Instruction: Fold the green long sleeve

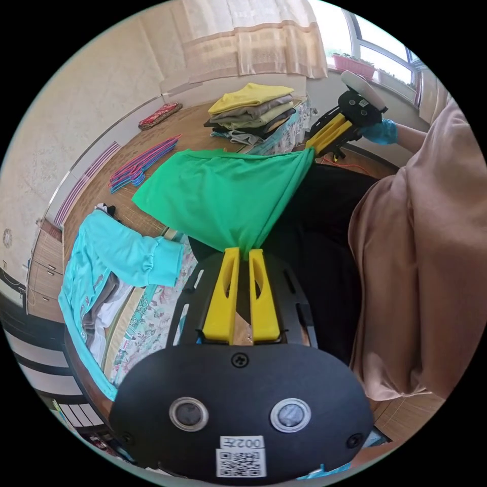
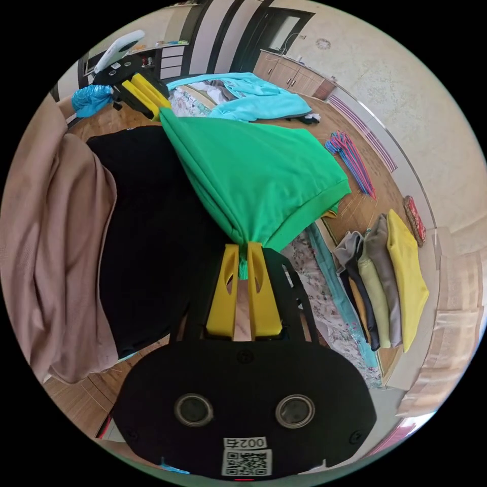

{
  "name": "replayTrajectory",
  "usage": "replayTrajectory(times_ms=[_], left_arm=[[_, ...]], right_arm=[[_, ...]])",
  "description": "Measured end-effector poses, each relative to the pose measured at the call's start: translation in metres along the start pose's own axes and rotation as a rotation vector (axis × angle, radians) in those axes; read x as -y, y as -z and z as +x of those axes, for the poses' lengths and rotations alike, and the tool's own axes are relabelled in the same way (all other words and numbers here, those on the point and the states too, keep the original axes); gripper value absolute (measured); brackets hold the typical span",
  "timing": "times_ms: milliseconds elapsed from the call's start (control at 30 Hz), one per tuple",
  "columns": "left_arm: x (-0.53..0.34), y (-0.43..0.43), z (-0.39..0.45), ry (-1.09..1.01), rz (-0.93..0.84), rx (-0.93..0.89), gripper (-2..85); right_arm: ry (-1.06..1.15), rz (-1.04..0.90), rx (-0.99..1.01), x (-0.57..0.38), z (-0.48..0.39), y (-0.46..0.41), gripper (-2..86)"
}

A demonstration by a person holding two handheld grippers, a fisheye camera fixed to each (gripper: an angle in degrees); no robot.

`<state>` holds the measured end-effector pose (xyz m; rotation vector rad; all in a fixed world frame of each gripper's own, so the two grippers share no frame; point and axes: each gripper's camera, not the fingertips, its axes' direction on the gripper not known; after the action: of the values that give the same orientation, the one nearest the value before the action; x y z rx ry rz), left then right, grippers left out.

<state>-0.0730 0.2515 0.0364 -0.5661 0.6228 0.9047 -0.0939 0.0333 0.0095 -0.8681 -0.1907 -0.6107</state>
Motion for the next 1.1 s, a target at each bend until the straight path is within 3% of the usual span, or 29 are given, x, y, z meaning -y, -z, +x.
replayTrajectory(times_ms=[333, 667, 867, 1100], left_arm=[[-0.004, 0.023, -0.006, 0.042, 0.028, -0.037, -0.1], [0.032, 0.048, -0.012, -0.057, -0.072, -0.019, -0.7], [0.043, 0.06, -0.017, -0.1, -0.087, -0.043, -0.9], [0.041, 0.062, -0.021, -0.121, -0.108, -0.061, -0.8]], right_arm=[[-0.03, -0.011, 0.084, -0.028, 0.005, 0.01, 2.0], [0.045, 0.342, 0.158, 0.013, -0.016, 0.052, 13.3], [0.187, 0.332, 0.121, 0.066, -0.053, 0.026, 12.8], [0.171, 0.309, 0.09, 0.083, -0.057, 0.006, 5.8]])
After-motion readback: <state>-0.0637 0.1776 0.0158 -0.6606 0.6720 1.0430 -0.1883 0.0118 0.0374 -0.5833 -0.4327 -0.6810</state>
